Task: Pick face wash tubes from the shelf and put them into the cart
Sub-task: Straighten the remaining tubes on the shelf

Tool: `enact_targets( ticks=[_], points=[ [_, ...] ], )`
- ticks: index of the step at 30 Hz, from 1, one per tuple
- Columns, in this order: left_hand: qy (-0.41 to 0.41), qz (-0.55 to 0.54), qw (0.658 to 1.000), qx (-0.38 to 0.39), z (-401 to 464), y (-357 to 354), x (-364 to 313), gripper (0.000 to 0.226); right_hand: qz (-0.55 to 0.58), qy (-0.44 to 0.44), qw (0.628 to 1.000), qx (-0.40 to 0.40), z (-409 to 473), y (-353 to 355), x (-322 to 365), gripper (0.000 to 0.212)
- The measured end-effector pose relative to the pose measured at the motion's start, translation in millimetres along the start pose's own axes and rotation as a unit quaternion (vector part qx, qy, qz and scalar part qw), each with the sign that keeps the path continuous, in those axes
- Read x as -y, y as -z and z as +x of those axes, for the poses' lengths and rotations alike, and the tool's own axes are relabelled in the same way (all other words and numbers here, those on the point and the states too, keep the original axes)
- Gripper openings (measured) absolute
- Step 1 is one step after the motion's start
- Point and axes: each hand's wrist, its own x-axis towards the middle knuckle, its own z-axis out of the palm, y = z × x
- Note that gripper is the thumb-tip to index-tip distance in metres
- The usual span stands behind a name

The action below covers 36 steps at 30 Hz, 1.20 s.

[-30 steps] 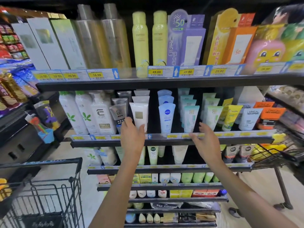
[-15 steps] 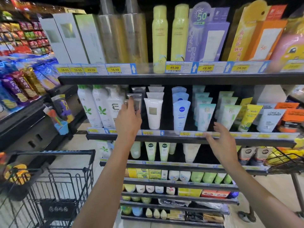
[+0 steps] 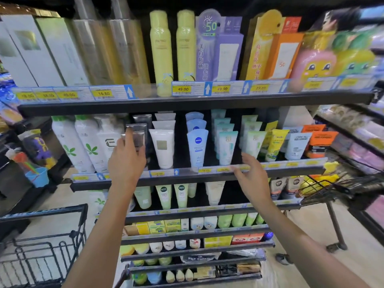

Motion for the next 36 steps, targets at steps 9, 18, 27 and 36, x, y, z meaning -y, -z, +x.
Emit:
enact_targets(
  ticks=[9, 18, 27, 36],
  points=[
    [0.015, -0.102, 0.994, -0.027, -59.6, -8.7, -52.1, 0.029, -0.005, -0.054, 0.994, -0.090, -2.0, 50.9, -34.7, 0.048],
    [-0.073, -0.179, 0.976, 0.103, -125.8, -61.2, -183.0, 0.026, 0.048, -0.090, 0.970, -0.221, 36.0, 129.8, -103.4, 0.040],
    [-0.229, -0.075, 0.956, 0.164, -148.8, -114.9, -333.8, 0.048, 0.008, -0.134, 0.977, -0.166, 88.1, 183.6, -169.1, 0.081],
    [-0.170, 0.053, 0.965, 0.194, -147.2, -142.0, -388.5, 0.062, 0.058, -0.129, 0.986, -0.087, 111.5, 183.2, -186.0, 0.075]
  ],
)
